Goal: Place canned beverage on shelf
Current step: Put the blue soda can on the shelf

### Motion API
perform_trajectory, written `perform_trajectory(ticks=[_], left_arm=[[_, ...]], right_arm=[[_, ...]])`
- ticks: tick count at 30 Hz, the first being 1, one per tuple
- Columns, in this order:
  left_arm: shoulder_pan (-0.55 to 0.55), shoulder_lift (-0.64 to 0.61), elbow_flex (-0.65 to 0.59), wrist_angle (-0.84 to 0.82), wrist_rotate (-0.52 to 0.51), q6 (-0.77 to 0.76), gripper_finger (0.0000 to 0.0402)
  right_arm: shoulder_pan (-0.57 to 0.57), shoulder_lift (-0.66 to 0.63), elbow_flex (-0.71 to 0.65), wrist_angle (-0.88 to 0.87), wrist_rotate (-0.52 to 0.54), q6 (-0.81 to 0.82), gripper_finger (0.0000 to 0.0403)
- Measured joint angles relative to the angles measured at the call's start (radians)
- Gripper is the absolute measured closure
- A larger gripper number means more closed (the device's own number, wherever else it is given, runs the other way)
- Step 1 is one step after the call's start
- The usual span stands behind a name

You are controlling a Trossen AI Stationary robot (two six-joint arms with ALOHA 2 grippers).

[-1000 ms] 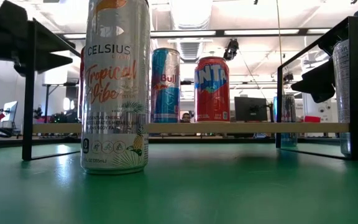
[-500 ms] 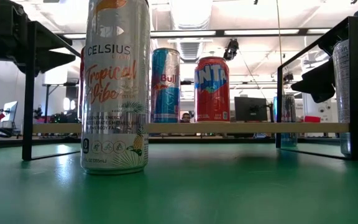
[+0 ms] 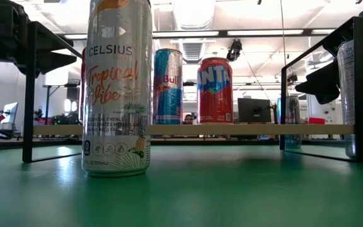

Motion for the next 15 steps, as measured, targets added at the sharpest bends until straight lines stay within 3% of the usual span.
perform_trajectory(ticks=[5, 11, 15], left_arm=[[0.0, 0.0, 0.003, -0.007, 0.0, 0.0, 0.0061], [0.0, 0.0, 0.018, -0.008, 0.0, 0.0, 0.0061], [0.0, 0.0, 0.023, -0.008, 0.0, 0.0, 0.0061]], right_arm=[[0.0, 0.0, 0.0, 0.0, 0.001, -0.023, 0.0207], [0.0, 0.0, 0.0, 0.002, 0.022, -0.32, 0.0207], [0.0, 0.0, 0.0, 0.002, 0.023, -0.42, 0.0207]])
